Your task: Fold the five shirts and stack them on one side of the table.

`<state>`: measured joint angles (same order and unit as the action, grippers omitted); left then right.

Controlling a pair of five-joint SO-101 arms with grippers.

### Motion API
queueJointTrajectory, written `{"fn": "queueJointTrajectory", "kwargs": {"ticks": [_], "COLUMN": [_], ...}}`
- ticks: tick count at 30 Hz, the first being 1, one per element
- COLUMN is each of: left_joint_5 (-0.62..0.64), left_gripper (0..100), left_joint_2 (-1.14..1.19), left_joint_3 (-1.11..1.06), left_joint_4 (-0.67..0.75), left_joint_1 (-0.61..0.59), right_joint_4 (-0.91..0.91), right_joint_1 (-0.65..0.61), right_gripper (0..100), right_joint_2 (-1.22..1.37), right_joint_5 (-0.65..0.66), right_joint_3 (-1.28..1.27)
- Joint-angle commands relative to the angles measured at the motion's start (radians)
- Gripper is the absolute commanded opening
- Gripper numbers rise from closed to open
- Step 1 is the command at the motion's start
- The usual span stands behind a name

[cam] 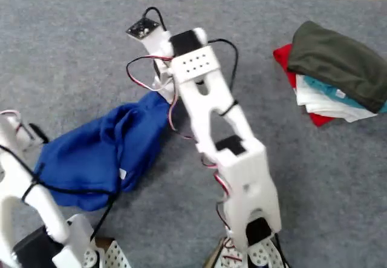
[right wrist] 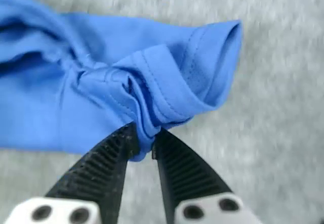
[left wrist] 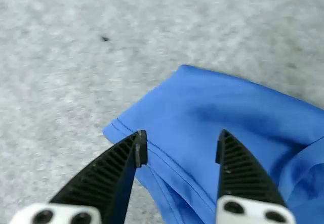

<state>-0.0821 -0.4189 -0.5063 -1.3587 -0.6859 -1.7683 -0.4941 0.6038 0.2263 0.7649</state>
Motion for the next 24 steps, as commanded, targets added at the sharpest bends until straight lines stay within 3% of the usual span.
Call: {"fn": "queueJointTrajectory", "kwargs": {"ticks": [1,5,9,14,18,24], "left_joint_5": [0.020,-0.044,-0.278,-0.489,-0.554,-0.532], "left_gripper": [24,24,24,24,18,14], "left_joint_2": [-0.022,-0.024,-0.035,-0.036,-0.079,-0.209], "left_joint_3": [0.003,0.015,0.014,0.014,0.015,-0.035], "left_joint_4": [0.005,-0.072,-0.207,-0.262,-0.264,-0.256], "left_joint_1": [0.091,0.170,0.298,0.430,0.586,0.933], "right_joint_4": [-0.014,-0.014,0.014,0.222,0.428,0.721], "right_joint_1": [0.062,0.151,0.259,0.311,0.302,0.289], "right_gripper": [0.4,0.4,0.4,0.4,0.5,0.5], "right_joint_2": [-0.262,-0.398,-0.424,-0.398,-0.387,-0.386], "right_joint_5": [0.035,0.092,0.160,0.150,0.037,-0.017], "right_joint_3": [-0.196,-0.367,-0.498,-0.648,-0.759,-0.938]}}
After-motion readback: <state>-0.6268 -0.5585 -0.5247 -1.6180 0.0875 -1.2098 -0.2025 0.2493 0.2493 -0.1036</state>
